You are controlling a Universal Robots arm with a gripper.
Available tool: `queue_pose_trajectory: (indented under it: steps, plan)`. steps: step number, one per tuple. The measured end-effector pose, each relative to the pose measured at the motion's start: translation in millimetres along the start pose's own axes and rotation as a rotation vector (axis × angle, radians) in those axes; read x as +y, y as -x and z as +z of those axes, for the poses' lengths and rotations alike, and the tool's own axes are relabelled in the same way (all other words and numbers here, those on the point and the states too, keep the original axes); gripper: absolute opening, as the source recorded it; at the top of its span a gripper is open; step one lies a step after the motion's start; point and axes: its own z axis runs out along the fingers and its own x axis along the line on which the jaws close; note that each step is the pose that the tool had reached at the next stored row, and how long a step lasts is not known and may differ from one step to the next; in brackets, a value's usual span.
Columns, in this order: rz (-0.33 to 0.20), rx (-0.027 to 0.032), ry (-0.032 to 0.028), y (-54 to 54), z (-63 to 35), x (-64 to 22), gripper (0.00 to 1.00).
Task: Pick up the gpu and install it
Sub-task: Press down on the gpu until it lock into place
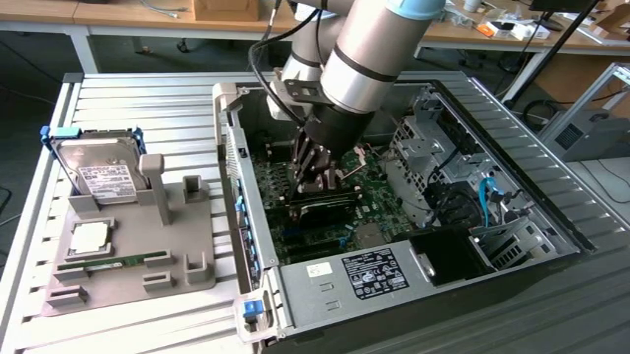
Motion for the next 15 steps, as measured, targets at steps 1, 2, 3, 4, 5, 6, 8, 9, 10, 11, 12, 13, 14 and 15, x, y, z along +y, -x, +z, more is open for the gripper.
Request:
queue_pose_trajectory:
  steps: [1,2,3,4,5,6,8,9,10,11,12,13,14,15]
  plan:
    - [0.0,0.0,-0.0002,-1.3,0.3,1.1,0.11]
    - [0.0,-0.0002,-0.0002,-2.8,0.7,2.3,0.11]
    - [0.0,-0.0004,-0.0003,-3.4,0.9,2.9,0.11]
    - [0.0,-0.0005,-0.0003,-3.7,1.3,3.1,0.11]
    - [0.0,-0.0007,-0.0004,-4.0,1.8,3.2,0.11]
    - [0.0,-0.0007,-0.0003,-4.2,2.3,3.4,0.11]
    - [0.0,-0.0005,-0.0003,-4.5,3.5,3.9,0.11]
    - [0.0,-0.0004,-0.0002,-4.6,4.2,4.2,0.11]
    - [0.0,-0.0004,-0.0002,-4.8,5.0,4.3,0.11]
    - [0.0,-0.0005,-0.0003,-4.8,5.9,4.3,0.11]
    - [0.0,-0.0005,-0.0003,-5.0,6.7,4.4,0.11]
    - [0.0,-0.0005,-0.0003,-5.1,7.5,4.5,0.11]
    - [0.0,-0.0005,-0.0003,-5.1,8.2,4.5,0.11]
    - [0.0,-0.0004,-0.0002,-5.2,9.0,4.5,0.11]
